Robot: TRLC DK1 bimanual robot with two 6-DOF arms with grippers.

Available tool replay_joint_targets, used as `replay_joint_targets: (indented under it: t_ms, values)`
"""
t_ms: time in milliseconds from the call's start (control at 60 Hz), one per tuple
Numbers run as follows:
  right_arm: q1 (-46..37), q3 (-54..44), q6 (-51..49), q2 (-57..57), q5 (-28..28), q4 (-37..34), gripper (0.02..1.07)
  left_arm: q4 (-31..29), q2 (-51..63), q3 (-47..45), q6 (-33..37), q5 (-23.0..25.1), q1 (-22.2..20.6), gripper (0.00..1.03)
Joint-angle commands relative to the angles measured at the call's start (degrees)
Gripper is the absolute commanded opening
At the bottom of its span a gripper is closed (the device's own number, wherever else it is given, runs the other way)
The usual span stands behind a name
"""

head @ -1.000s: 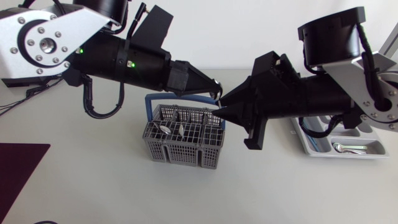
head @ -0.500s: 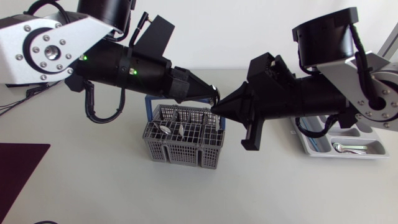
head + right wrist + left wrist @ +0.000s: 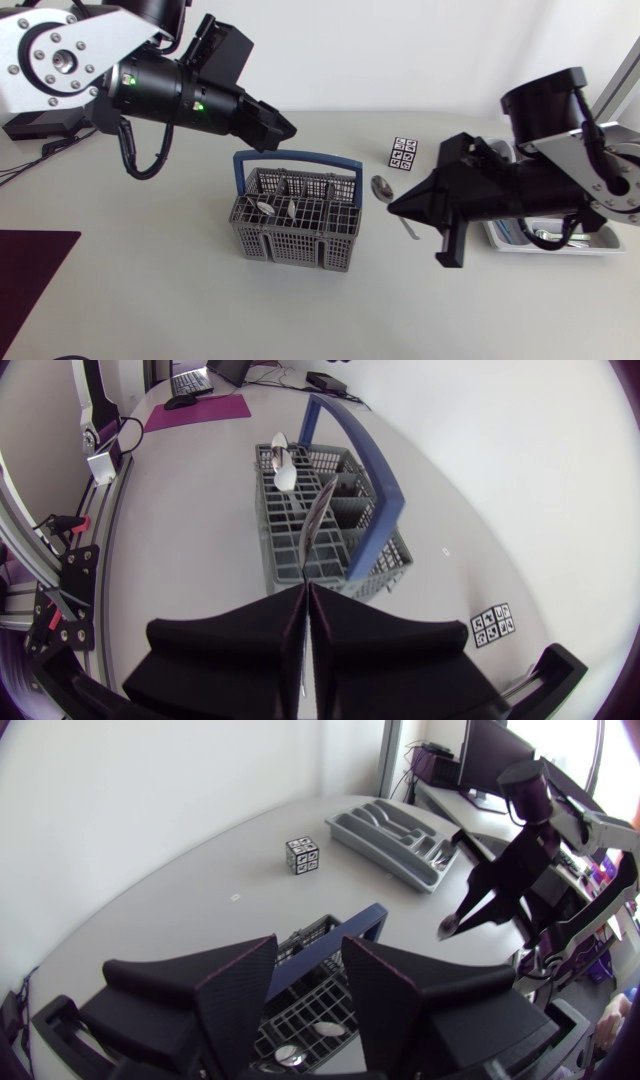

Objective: Transfer all utensils from the basket to the drawer tray.

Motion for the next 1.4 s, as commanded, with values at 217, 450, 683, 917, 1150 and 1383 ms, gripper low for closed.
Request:
replay_joint_targets:
  t_ms: [217,450,683,917,1150,1383]
  values:
    - [-28.97,-1.15,-23.62,2.34,-8.13,-8.34,0.07,0.14,-5.45,-9.59,15.21,-6.02,3.29,0.52]
    - [-48.57,2.72,-40.49,12.97,-8.93,-8.34,0.07,3.92,-6.68,-14.52,20.66,-6.02,6.10,0.52]
    - [-58.50,11.42,-49.19,25.98,-7.78,-5.52,0.07,4.53,-6.33,-15.66,24.09,-7.42,5.75,0.52]
    - [-62.28,15.90,-54.29,35.74,-3.74,1.51,0.07,4.71,-6.42,-17.15,27.25,-7.51,4.78,0.52]
    - [-62.63,12.21,-58.42,40.48,0.74,13.72,0.08,4.36,-8.53,-19.61,33.14,-9.01,3.11,0.53]
    - [-62.46,10.01,-60.18,41.63,4.96,16.18,0.50,1.63,-11.17,-23.83,45.27,-10.50,2.76,0.53]
